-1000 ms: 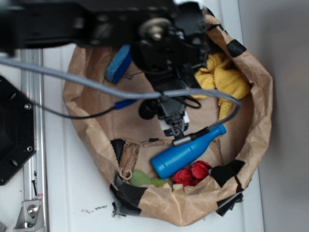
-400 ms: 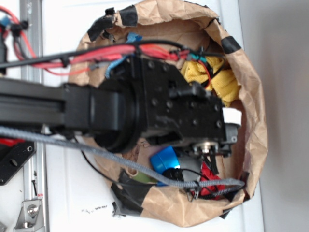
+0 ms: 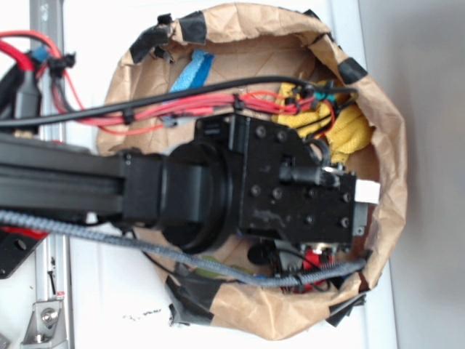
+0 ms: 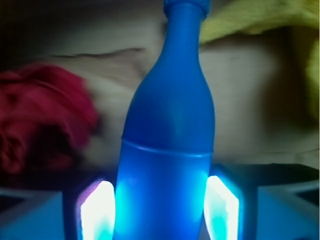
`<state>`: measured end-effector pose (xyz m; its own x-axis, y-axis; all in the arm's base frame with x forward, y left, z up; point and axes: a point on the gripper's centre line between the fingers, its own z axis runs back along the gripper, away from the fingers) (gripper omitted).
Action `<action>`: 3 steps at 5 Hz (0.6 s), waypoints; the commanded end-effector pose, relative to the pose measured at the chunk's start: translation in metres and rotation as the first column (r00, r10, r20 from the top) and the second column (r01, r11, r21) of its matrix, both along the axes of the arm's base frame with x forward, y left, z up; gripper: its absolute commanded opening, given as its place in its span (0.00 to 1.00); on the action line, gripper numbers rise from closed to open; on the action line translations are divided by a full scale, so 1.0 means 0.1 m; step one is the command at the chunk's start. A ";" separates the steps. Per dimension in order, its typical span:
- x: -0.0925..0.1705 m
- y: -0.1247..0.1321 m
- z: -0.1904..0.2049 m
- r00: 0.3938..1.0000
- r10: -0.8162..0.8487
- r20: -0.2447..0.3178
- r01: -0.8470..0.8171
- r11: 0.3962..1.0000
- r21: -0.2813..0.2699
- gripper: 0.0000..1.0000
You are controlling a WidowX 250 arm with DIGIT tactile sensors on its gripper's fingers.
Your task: Grab the blue bottle.
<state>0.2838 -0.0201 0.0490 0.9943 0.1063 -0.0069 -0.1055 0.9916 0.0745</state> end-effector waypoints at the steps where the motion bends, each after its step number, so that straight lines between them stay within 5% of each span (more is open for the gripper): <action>1: -0.03 0.35 0.92 0.983 -0.051 0.176 0.045 0.998 0.038 0.00; 2: -0.08 0.34 1.35 0.961 -0.149 0.232 0.149 0.989 0.015 0.00; 3: -0.16 0.28 1.53 0.973 -0.022 0.228 0.027 1.000 -0.015 0.00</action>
